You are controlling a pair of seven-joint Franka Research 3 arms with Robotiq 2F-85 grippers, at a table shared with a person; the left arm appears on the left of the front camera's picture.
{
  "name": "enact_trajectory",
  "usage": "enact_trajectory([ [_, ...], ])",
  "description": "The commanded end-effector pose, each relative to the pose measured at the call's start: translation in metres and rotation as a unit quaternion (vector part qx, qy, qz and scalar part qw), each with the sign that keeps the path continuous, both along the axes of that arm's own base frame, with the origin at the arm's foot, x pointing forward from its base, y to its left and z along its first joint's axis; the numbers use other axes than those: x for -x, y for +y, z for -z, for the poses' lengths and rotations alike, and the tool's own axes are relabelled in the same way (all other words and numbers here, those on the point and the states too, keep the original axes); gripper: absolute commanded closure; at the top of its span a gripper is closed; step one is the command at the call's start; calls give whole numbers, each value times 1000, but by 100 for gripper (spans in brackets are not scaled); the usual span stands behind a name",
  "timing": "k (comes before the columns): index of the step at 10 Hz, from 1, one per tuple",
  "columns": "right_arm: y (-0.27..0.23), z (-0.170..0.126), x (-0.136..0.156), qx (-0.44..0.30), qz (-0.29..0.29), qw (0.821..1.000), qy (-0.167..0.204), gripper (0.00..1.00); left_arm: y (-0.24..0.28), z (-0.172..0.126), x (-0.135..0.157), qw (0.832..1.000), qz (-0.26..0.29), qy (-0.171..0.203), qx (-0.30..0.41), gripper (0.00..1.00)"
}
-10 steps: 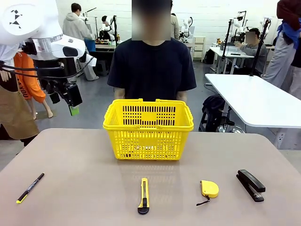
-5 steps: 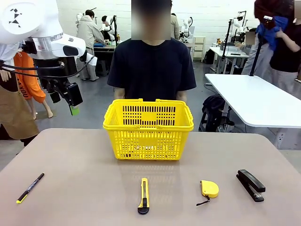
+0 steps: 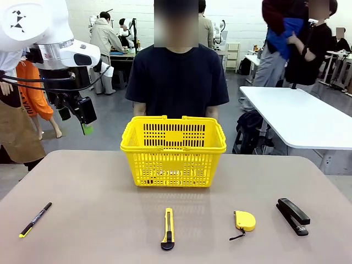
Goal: Place the items the person wants into the basket.
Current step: Pick up the item the person points to and place it in the Market Basket.
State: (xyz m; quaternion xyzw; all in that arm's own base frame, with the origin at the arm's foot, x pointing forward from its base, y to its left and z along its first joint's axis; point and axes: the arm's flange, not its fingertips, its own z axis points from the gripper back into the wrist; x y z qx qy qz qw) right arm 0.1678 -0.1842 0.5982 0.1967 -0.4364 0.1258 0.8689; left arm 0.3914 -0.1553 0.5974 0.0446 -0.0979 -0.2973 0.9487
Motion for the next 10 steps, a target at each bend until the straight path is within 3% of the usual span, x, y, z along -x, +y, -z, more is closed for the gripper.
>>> enact_trajectory([
  [1,0,2,-1,-1,-1,1000,0,0,0,0,2,1000,-2,-2,1,0],
  [3,0,2,-1,-1,-1,1000,0,0,0,0,0,1000,0,0,0,0],
  [4,0,2,-1,-1,-1,1000,0,0,24,-12,0,997,45,31,50,0],
  [6,0,2,-1,-1,-1,1000,0,0,82,-24,30,988,138,22,69,0],
  [8,0,2,-1,-1,-1,1000,0,0,160,-41,48,960,250,-23,127,0],
  [9,0,2,-1,-1,-1,1000,0,0,193,-40,51,941,273,-58,193,0],
  [10,0,2,-1,-1,-1,1000,0,0,221,-37,48,933,259,-101,227,0],
])
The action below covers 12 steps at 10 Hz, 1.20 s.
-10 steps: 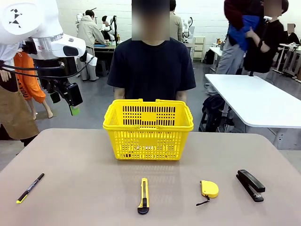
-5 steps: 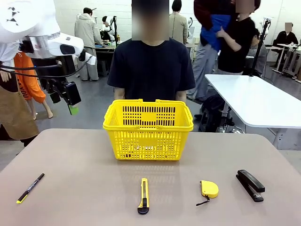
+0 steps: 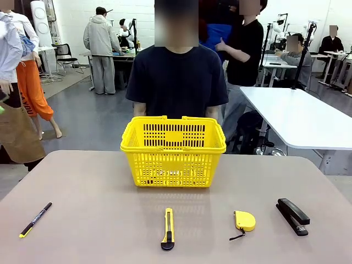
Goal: Place the items the person wants into the basket.
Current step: Pick up the item the person points to and place it in the Market Basket.
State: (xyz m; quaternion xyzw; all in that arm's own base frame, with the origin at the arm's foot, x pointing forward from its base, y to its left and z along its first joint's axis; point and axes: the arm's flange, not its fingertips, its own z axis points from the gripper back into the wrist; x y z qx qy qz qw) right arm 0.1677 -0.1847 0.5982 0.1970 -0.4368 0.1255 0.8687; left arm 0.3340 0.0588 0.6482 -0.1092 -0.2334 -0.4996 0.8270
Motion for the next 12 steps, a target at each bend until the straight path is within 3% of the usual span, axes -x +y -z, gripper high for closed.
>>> enact_trajectory([
  [1,1,2,-1,0,-1,1000,0,0,37,19,-16,990,35,11,133,0],
  [5,1,2,-1,0,-1,1000,0,0,96,43,-17,971,51,19,232,0],
  [8,1,2,-1,0,-1,1000,0,0,102,34,8,974,18,-23,223,0],
  [12,1,2,-1,0,-1,1000,0,0,81,26,14,985,-25,-2,169,0],
])
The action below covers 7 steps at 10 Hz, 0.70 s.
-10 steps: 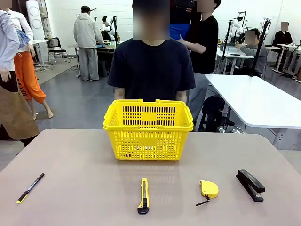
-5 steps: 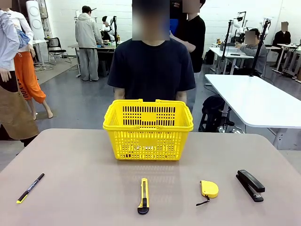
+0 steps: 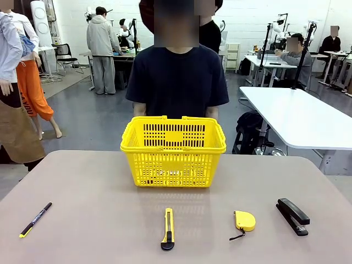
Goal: Place the items the person wants into the basket.
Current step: Pick up the item the person points to and place it in the Market Basket.
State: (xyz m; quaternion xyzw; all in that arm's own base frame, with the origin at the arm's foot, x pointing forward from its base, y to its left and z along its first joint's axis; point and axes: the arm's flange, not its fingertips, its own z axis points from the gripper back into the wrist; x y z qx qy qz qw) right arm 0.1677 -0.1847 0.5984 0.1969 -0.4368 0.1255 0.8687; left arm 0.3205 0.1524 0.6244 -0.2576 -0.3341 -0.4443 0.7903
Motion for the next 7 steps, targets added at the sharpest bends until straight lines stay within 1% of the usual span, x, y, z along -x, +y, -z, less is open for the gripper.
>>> enact_trajectory([
  [1,1,2,-1,-1,-1,1000,0,0,-19,0,-1,999,-22,20,-24,0],
  [2,1,2,-1,-1,-1,1000,0,0,-24,3,4,999,-42,24,-23,0],
  [3,1,2,-1,-1,-1,1000,0,0,-9,-2,-2,1000,-5,8,-9,0],
  [7,1,2,-1,-1,-1,1000,0,0,-9,-2,-2,1000,-5,8,-9,0],
])
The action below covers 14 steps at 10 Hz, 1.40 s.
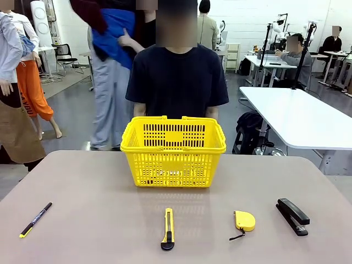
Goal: Place the items the person wants into the basket.
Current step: Pick up the item the person points to and place it in the Market Basket.
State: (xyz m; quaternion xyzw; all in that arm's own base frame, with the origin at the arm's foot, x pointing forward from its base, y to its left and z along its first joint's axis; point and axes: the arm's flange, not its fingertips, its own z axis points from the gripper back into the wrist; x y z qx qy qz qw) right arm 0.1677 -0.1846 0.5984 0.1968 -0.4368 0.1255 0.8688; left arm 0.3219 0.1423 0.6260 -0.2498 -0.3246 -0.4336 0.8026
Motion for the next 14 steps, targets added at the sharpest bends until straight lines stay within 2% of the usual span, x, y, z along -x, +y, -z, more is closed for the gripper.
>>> enact_trajectory([
  [1,1,2,-1,-1,-1,1000,0,0,1,0,-1,1000,9,-3,1,0],
  [14,1,2,-1,-1,-1,1000,0,0,1,0,-1,1000,9,-3,1,0],
])
